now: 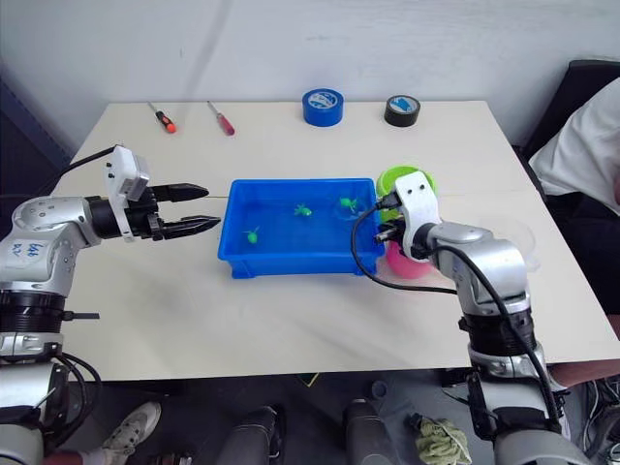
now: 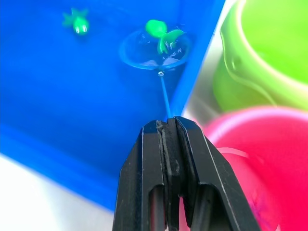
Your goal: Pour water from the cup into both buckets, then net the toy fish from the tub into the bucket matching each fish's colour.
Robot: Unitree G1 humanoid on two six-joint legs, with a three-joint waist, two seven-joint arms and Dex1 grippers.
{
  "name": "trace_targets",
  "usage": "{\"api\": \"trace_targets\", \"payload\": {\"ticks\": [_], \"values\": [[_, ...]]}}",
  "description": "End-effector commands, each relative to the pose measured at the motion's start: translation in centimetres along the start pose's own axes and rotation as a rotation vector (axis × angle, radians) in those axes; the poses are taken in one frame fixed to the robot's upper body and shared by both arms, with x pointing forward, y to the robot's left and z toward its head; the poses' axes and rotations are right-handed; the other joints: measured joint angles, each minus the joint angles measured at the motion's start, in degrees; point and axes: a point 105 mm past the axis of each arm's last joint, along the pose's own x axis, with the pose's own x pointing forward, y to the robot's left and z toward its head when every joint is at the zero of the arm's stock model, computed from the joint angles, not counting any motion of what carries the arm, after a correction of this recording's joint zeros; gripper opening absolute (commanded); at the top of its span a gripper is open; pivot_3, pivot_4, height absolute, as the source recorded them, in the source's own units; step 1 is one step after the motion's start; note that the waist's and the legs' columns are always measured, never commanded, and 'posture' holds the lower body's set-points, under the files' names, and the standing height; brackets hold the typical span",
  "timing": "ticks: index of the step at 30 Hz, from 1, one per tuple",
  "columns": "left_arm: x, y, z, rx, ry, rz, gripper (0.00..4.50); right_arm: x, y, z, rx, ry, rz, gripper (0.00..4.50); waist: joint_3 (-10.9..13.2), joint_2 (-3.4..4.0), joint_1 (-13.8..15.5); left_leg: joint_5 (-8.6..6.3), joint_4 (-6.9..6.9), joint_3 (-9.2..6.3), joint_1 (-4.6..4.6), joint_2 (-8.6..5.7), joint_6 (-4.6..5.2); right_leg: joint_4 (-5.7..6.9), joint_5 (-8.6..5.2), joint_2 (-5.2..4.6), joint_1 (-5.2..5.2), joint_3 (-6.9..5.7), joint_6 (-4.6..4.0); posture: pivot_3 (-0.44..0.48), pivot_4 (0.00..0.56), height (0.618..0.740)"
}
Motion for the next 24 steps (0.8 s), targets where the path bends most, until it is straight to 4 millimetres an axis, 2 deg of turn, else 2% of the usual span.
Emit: {"api": "trace_targets", "payload": {"ticks": [1, 7, 13, 18, 24], "values": [[-0.4, 0.5, 1.4, 0.043, -0.033, 0.015, 3.58, -1.5, 0.1, 1.2, -0.020, -0.075, 0.007, 0.00, 0.00, 0.00, 0.12, 0.00, -0.01, -0.02, 0.00, 0.00, 0.00, 0.00, 0.00, 0.00, 0.00, -0.02, 0.00, 0.000, 0.150, 0.734], [-0.4, 0.7, 1.6, 0.043, -0.043, 0.011, 3.58, -3.1, 0.3, 1.9, -0.020, -0.149, 0.047, 0.00, 0.00, 0.00, 0.20, 0.00, -0.02, 0.00, -0.03, -0.05, 0.00, -0.10, 0.00, 0.00, 0.02, -0.01, 0.00, 0.000, 0.150, 0.734], [0.1, 0.6, 2.3, 0.034, -0.081, -0.013, 3.58, -5.9, -0.4, 4.9, 0.009, -0.318, 0.092, 0.00, 0.00, 0.00, 0.40, 0.00, -0.04, -0.04, -0.02, -0.03, 0.00, -0.11, 0.00, 0.00, 0.02, -0.05, 0.00, 0.000, 0.150, 0.734], [0.5, 0.6, 2.5, 0.037, -0.090, -0.027, 3.58, -7.8, -3.2, 5.8, 0.021, -0.374, 0.020, 0.00, 0.00, 0.00, 0.36, 0.00, -0.08, -0.01, -0.02, -0.05, 0.00, -0.20, 0.00, -0.01, 0.06, -0.04, 0.00, 0.000, 0.150, 0.734], [0.6, 0.6, 2.7, 0.035, -0.094, -0.039, 3.58, -8.9, -7.6, 5.2, -0.035, -0.336, -0.133, 0.00, 0.00, 0.00, 0.38, 0.00, -0.08, 0.00, -0.02, -0.04, 0.00, -0.24, 0.00, -0.01, 0.06, -0.03, 0.00, 0.000, 0.150, 0.734]]}}
